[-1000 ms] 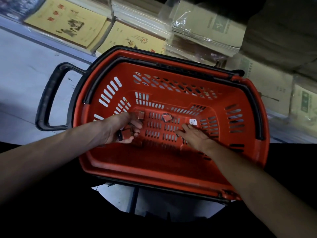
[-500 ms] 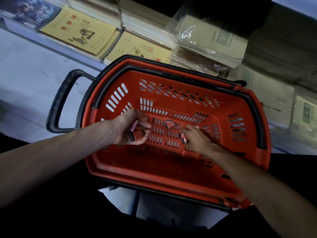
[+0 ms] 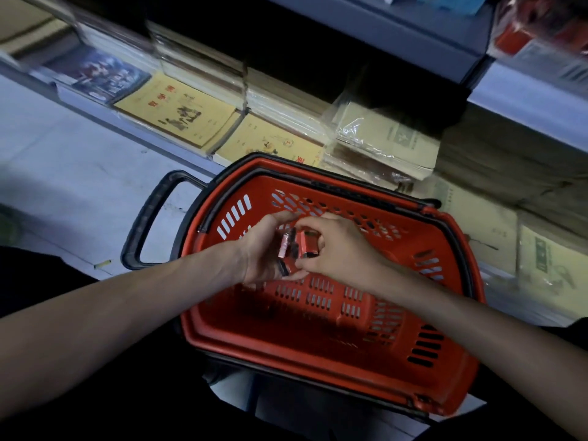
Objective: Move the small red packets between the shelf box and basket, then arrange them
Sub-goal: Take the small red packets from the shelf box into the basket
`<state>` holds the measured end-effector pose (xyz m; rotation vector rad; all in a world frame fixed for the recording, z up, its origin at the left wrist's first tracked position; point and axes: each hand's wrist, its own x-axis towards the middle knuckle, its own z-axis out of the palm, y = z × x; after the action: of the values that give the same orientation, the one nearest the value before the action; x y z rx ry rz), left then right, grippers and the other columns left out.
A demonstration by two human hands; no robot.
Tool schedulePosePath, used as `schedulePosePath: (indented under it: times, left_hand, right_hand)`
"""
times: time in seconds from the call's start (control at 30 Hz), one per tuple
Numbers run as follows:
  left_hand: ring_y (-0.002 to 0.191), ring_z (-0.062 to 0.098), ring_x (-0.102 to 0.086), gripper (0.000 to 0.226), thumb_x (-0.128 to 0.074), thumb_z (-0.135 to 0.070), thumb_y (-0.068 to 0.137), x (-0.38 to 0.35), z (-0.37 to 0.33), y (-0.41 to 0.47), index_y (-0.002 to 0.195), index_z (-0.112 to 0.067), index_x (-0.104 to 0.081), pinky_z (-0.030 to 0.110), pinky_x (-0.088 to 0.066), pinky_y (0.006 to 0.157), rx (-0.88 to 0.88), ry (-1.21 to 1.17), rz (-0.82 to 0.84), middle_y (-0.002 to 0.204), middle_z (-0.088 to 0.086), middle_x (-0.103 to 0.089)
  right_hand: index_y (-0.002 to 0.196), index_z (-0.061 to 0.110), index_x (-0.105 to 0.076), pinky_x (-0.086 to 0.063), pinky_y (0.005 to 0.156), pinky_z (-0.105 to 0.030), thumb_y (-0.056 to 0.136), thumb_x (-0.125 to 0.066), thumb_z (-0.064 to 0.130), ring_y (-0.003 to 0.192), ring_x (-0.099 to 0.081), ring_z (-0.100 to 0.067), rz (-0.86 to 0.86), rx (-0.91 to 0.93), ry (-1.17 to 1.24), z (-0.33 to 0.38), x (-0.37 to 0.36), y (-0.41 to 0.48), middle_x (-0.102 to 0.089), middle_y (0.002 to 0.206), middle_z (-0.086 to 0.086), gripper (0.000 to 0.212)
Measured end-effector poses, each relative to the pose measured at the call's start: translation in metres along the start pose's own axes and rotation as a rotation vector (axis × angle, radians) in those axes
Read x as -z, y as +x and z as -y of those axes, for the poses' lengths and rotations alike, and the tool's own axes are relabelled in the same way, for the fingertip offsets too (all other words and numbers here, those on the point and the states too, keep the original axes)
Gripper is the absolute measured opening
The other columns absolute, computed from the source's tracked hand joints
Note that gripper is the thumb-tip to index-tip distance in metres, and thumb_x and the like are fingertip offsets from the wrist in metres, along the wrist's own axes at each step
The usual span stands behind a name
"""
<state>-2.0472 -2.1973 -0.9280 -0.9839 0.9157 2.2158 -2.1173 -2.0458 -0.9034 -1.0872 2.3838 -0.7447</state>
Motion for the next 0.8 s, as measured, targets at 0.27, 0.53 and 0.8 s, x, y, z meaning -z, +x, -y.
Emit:
schedulePosePath:
  times: [0.27,0.53,0.8]
  left_hand:
    - [0.064,0.012,-0.060,0.015,-0.068,-0.022,0.094,0.006,-0.019,-0.013,0.104,-0.011,-0.065,0.021,-0.051,0.053,-0.187,-0.037,0.083,0.086,0.006,-0.068]
    - [0.065,0.012,-0.058,0.013,-0.052,-0.010,0.086,0.034,-0.010,-0.003,0.090,-0.013,-0.064,0.017,-0.039,0.042,-0.153,-0.032,-0.069,0.085,0.005,-0.066]
    - [0.062,0.012,-0.058,0.016,-0.053,-0.014,0.086,0.046,-0.006,0.000,0.098,-0.011,-0.064,0.018,-0.041,0.041,-0.112,-0.071,-0.151,0.086,0.006,-0.065]
  right_hand:
    - [0.097,0.020,-0.075,-0.055,0.079,-0.020,0.085,-0.076,0.042,0.087,-0.068,-0.005,-0.283,-0.124,0.393,-0.003,0.013,0.009,-0.068,0.099,0.004,0.025]
    - [0.114,0.018,-0.069,-0.053,0.092,-0.036,0.085,-0.067,0.013,0.103,-0.066,-0.027,0.174,-0.219,-0.246,-0.135,-0.083,0.018,-0.065,0.111,-0.005,0.029]
    - [0.140,0.011,-0.049,-0.048,0.104,-0.049,0.085,-0.055,-0.004,0.133,-0.040,-0.038,0.427,-0.099,-0.561,-0.177,-0.158,0.030,-0.036,0.141,-0.013,0.058]
